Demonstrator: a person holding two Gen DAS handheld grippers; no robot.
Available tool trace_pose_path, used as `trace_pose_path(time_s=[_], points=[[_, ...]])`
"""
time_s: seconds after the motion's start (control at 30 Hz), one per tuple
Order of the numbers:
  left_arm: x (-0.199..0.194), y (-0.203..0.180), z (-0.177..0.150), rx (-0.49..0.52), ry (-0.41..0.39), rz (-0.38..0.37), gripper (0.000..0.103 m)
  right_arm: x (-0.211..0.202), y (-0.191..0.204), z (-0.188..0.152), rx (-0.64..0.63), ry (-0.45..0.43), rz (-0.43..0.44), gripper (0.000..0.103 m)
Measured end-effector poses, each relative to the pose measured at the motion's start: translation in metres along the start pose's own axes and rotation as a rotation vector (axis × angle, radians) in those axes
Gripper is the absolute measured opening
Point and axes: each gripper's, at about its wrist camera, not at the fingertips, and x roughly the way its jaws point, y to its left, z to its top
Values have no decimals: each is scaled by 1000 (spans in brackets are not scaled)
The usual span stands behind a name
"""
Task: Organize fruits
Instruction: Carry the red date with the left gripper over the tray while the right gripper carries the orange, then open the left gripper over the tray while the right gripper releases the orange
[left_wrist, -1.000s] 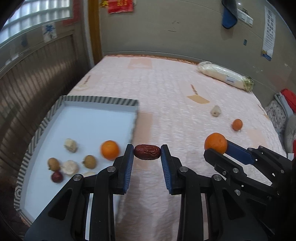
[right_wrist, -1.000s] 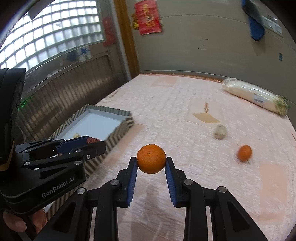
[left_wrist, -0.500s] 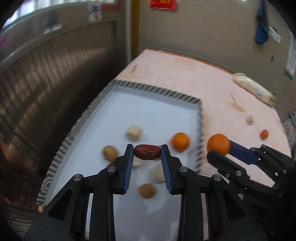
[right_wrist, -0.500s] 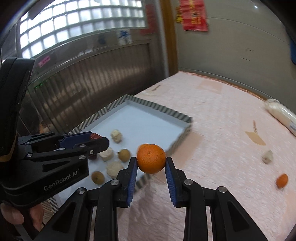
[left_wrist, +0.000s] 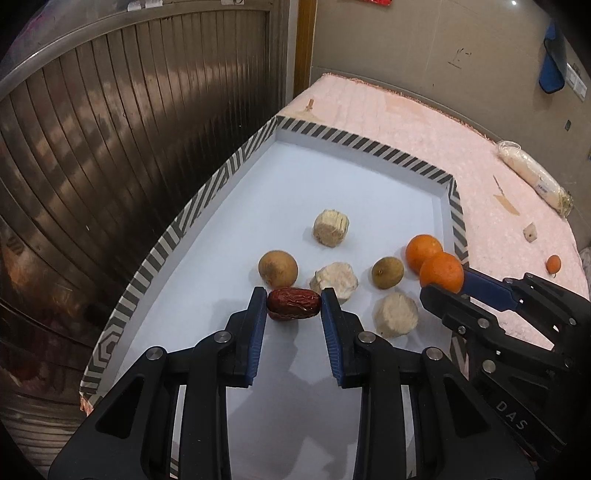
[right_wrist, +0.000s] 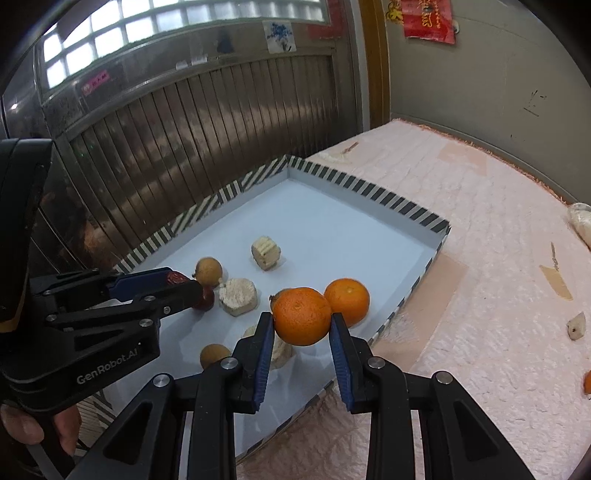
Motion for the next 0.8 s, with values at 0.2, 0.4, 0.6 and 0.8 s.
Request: trace_pose_path(time_s=[0.2,0.4,0.6,0.8], points=[[5,-2,-2,-1,21,-2,29,10,1,-2,0,19,-7,29],[9,1,-2,-33,36,-12,30,16,5,-1,-10,33,10,30],[12,3,-2,-57,46,-17,51,10,2,-4,4,18,40,30],[10,-1,0,-50,39,-11,54,-5,-4,-5,36,-27,63,33]])
